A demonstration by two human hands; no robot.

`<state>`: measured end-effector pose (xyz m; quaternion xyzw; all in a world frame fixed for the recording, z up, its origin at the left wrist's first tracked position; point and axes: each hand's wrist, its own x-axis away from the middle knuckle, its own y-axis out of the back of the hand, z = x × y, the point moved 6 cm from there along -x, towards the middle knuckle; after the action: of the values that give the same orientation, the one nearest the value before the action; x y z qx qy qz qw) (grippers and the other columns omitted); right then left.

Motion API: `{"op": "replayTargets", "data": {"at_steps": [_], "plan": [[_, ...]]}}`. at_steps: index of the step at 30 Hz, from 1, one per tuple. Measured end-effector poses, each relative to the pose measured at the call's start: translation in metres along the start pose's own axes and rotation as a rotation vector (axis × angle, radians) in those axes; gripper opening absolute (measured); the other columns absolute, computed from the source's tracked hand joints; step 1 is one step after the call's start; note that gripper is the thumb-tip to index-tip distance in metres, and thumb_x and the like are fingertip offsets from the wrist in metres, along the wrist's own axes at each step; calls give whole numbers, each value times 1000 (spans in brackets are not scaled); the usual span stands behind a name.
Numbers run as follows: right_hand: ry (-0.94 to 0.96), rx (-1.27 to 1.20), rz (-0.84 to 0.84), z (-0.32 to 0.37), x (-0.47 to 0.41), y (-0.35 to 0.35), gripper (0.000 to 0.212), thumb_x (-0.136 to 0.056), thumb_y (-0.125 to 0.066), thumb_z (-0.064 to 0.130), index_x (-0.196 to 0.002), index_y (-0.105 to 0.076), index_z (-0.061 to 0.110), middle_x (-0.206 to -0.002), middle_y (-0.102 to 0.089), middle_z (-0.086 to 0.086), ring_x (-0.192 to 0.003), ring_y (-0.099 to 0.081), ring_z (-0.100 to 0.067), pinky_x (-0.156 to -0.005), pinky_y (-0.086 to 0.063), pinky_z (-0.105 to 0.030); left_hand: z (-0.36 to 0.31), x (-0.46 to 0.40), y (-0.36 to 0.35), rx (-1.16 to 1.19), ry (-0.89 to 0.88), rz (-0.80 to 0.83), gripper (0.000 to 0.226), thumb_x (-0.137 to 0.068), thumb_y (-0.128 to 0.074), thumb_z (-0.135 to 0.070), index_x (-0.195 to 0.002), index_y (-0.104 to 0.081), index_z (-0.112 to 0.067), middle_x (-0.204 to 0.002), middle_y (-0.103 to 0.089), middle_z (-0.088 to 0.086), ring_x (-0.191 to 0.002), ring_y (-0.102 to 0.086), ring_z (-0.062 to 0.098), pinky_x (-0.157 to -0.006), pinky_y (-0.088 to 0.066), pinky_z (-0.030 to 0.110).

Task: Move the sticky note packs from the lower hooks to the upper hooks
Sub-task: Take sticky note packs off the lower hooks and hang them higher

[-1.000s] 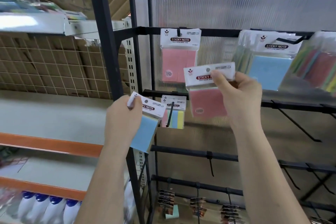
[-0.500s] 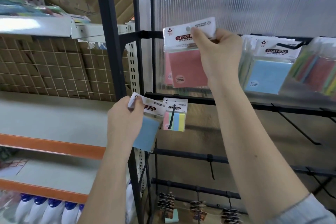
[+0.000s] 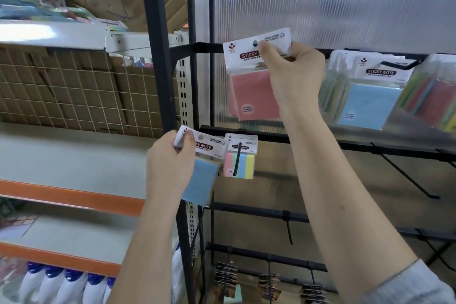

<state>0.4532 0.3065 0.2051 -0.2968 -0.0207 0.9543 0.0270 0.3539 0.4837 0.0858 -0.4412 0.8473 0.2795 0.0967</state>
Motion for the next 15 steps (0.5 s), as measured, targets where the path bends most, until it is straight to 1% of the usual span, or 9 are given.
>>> {"op": "replayTargets", "data": {"at_steps": [3, 5, 8, 10, 12, 15], "plan": [[-1, 1, -15, 0, 2, -1, 18, -86, -68, 25, -68, -65, 26, -67, -67, 13, -56, -60, 5, -50, -44, -15, 2, -1, 2, 34, 6, 2, 32, -98, -43, -33, -90, -62, -8, -88, -66, 1, -71, -56, 8, -53, -36, 19], [-7, -9, -40, -2, 2, 0, 18, -85, -68, 25, -68, -64, 24, -66, -65, 12, -56, -58, 4, -50, -45, -16, 4, -1, 4, 62, 16, 14, 31, -97, -44, -33, -89, -61, -8, -89, -67, 1, -74, -59, 11, -54, -39, 21], [13, -27, -46, -1, 3, 0, 21, -85, -67, 19, -65, -62, 22, -61, -61, 12, -52, -53, 4, -48, -41, -15, 6, -3, 7, 82, 20, 24, 33, -97, -44, -33, -84, -60, -8, -86, -68, 2, -75, -61, 16, -56, -43, 26], [18, -14, -26, 2, 4, -2, 21, -86, -66, 18, -65, -64, 22, -61, -64, 13, -52, -55, 3, -49, -42, -16, 7, -3, 8, 95, 28, 36, 32, -97, -44, -34, -83, -60, -9, -86, -68, 1, -77, -62, 16, -58, -44, 28], [4, 4, 0, 3, 6, -6, 15, -86, -66, 17, -72, -67, 21, -67, -68, 13, -56, -61, 4, -50, -45, -16, 7, -4, 8, 96, 25, 51, 33, -97, -44, -34, -83, -60, -9, -85, -68, 0, -79, -61, 17, -59, -43, 29], [-32, -43, 19, 3, 8, -8, 8, -87, -66, 15, -81, -69, 19, -72, -70, 12, -61, -66, 3, -53, -50, -17, 6, -5, 8, 104, 7, 78, 34, -97, -43, -36, -86, -60, -8, -86, -67, 2, -80, -61, 19, -63, -47, 34]]}}
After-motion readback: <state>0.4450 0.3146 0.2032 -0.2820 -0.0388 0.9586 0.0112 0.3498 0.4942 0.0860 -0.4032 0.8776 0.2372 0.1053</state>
